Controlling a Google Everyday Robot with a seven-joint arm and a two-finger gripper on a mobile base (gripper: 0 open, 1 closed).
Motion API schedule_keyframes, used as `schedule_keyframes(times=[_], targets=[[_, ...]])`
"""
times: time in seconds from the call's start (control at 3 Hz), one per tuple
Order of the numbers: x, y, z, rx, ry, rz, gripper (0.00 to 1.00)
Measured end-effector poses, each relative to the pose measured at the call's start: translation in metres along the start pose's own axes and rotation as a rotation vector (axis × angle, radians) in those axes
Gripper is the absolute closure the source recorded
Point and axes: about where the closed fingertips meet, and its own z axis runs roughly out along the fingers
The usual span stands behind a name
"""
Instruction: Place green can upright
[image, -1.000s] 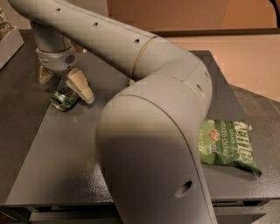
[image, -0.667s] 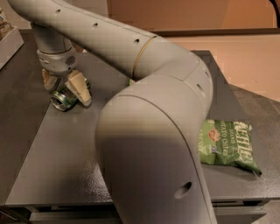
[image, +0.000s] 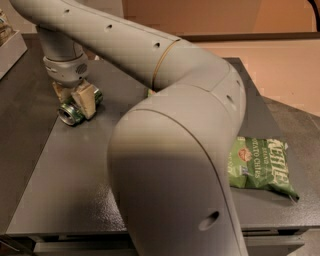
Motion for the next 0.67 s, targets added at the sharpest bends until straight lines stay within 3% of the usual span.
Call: schedule_keyframes(times=[0.33,0.67], targets=[[0.003,0.004,-0.017,0.064,-0.018,0.020,0.88],[0.007,0.013,-0.041,0.171,-0.054,0.059,1.00]])
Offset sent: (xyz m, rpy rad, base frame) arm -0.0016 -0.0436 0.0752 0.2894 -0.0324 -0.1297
